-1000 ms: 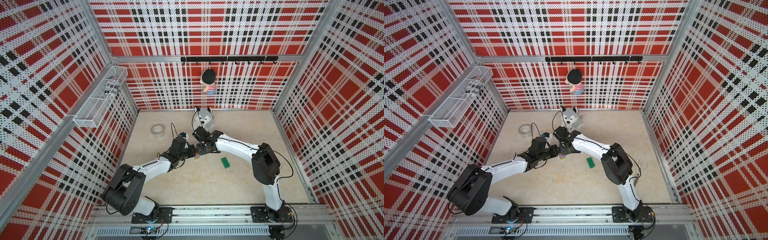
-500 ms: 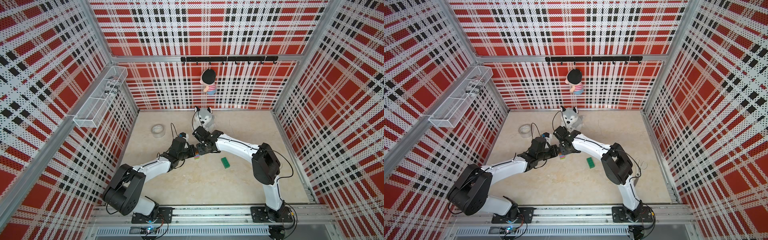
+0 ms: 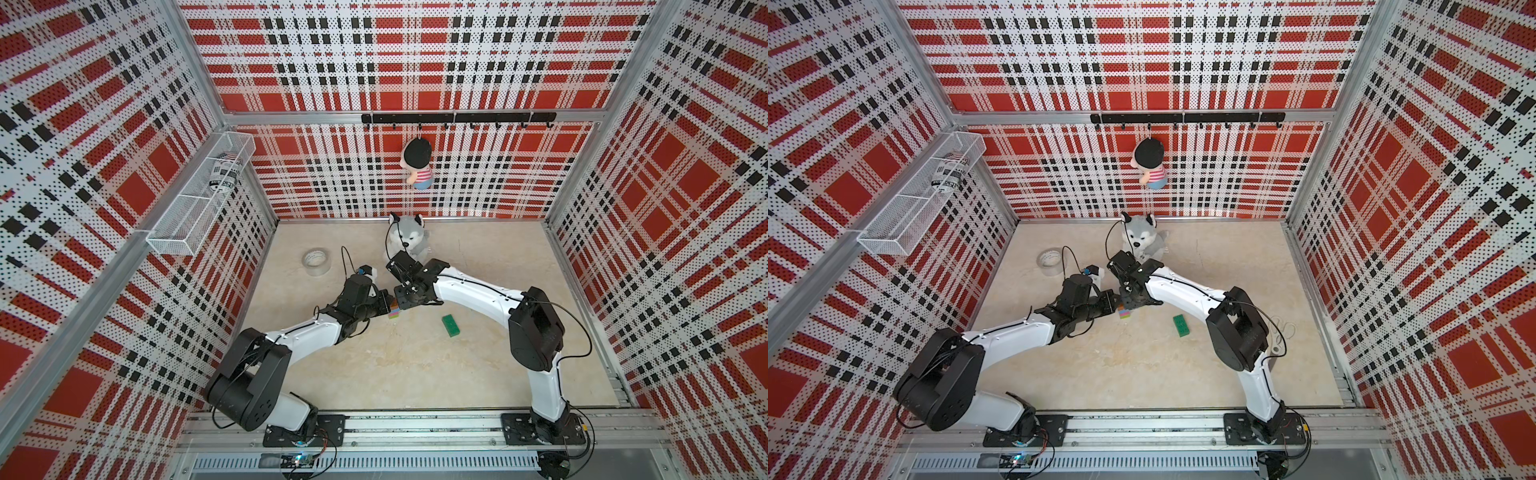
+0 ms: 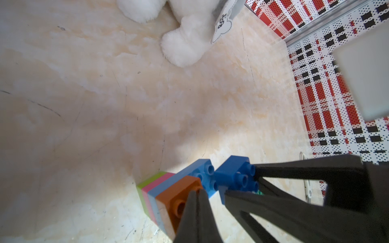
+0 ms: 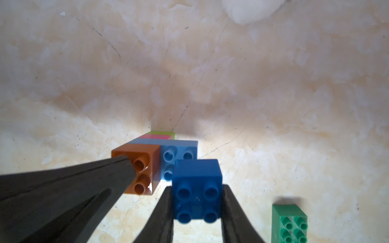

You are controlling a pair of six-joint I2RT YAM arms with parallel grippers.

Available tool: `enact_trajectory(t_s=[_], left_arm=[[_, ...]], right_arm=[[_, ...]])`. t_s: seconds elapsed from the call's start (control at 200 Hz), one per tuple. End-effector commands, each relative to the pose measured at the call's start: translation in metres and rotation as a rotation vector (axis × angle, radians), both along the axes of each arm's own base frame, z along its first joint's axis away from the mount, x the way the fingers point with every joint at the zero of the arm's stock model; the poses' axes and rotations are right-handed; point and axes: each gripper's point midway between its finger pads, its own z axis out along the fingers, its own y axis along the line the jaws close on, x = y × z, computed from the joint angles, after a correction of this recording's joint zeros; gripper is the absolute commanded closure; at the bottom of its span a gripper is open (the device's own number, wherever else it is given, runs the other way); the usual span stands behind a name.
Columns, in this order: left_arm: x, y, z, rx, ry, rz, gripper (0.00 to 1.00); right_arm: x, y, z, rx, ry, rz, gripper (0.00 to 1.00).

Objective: Assemble the letter p with lego
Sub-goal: Assemble the lego brick with the lego brick.

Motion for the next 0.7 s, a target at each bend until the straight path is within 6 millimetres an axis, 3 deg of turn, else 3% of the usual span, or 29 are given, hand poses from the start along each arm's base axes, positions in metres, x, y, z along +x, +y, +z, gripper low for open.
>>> enact_trajectory(t_s=[0.0, 0.696], left_arm=[[-0.026, 0.017, -0.042, 0.091, 0.135, -0.005, 1.0], [-0.027, 0.018, -0.043, 0.093, 0.135, -0.007, 1.0]], right_arm=[[0.005, 0.0, 0.023, 0.019, -0.037, 0.028, 0.77], [0.003, 0.004, -0.001, 0.007, 0.052, 0.05, 0.76]])
